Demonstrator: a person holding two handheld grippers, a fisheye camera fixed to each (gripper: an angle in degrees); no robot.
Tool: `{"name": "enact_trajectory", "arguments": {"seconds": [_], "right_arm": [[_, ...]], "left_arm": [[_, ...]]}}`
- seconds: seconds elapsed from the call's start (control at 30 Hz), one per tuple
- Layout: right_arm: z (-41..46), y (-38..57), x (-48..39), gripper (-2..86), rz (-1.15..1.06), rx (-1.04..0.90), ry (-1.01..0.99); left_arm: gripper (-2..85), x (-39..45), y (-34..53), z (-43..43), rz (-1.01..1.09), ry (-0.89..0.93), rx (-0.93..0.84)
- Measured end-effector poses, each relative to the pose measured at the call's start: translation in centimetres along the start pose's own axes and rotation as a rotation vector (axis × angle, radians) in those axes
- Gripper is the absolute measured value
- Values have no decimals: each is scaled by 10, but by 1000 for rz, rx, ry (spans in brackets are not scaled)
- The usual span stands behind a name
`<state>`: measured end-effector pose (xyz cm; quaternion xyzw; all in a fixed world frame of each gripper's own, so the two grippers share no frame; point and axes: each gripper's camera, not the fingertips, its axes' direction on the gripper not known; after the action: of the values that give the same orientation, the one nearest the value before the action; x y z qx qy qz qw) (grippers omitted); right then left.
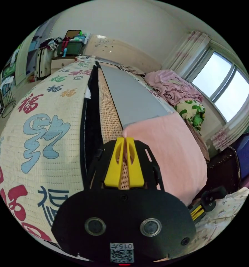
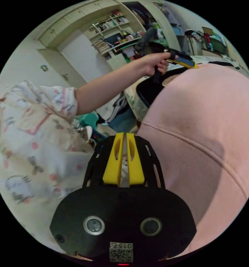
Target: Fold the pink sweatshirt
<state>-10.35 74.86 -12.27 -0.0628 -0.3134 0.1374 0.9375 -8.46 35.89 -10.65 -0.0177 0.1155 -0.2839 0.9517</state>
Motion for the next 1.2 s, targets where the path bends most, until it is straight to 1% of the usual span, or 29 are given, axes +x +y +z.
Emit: {"name": "enact_trajectory", "arguments": {"seconds": [0.03,0.07,0.1,0.13,0.17,0.2,0.23,0.27,0.33,0.37,0.43,0.5,0.53,0.57,0.6,0.67,0.77,0.87,0.97,1.1,1.2], "right_arm": [[-18,-6,-5,40,-11,49,-10],[-58,-16,-11,61,-15,162,10],[-99,-26,-10,87,30,275,81],[-120,-30,-7,105,64,329,125],[-157,-35,4,142,133,421,218],[-185,-38,21,151,223,496,314],[-196,-40,33,156,270,524,356],[-209,-45,57,158,348,544,422],[-212,-58,103,160,481,501,464],[-205,-68,133,160,557,472,433],[-184,-88,167,160,613,424,378],[-143,-129,196,160,649,296,384],[-131,-140,201,161,649,267,375],[-106,-162,207,161,639,199,377],[-87,-181,205,160,627,152,437],[-62,-203,200,158,607,127,466],[-17,-231,200,147,570,97,451],[26,-250,196,140,552,69,482],[60,-249,193,136,540,75,503],[100,-233,200,122,557,120,463],[140,-224,190,108,525,127,510]], "left_arm": [[26,-17,11,0,-54,76,21],[33,-26,17,0,-86,113,31],[52,-42,31,1,-136,171,46],[78,-55,44,6,-173,212,46],[87,-61,50,10,-190,231,46],[107,-71,60,20,-216,279,33],[123,-79,66,30,-224,339,33],[131,-83,68,33,-230,361,36],[145,-94,68,49,-240,411,23],[149,-95,68,53,-241,416,19],[158,-98,65,68,-235,422,-3],[162,-100,61,77,-224,431,-16],[161,-100,59,84,-219,427,-24],[161,-100,57,87,-214,423,-30],[158,-99,54,92,-206,418,-38],[151,-98,49,98,-197,413,-47],[137,-100,40,106,-187,426,-60],[114,-106,35,107,-211,445,-40],[96,-112,30,107,-238,492,-24],[82,-103,13,98,-229,457,-8],[75,-97,-1,88,-218,451,8]]}}
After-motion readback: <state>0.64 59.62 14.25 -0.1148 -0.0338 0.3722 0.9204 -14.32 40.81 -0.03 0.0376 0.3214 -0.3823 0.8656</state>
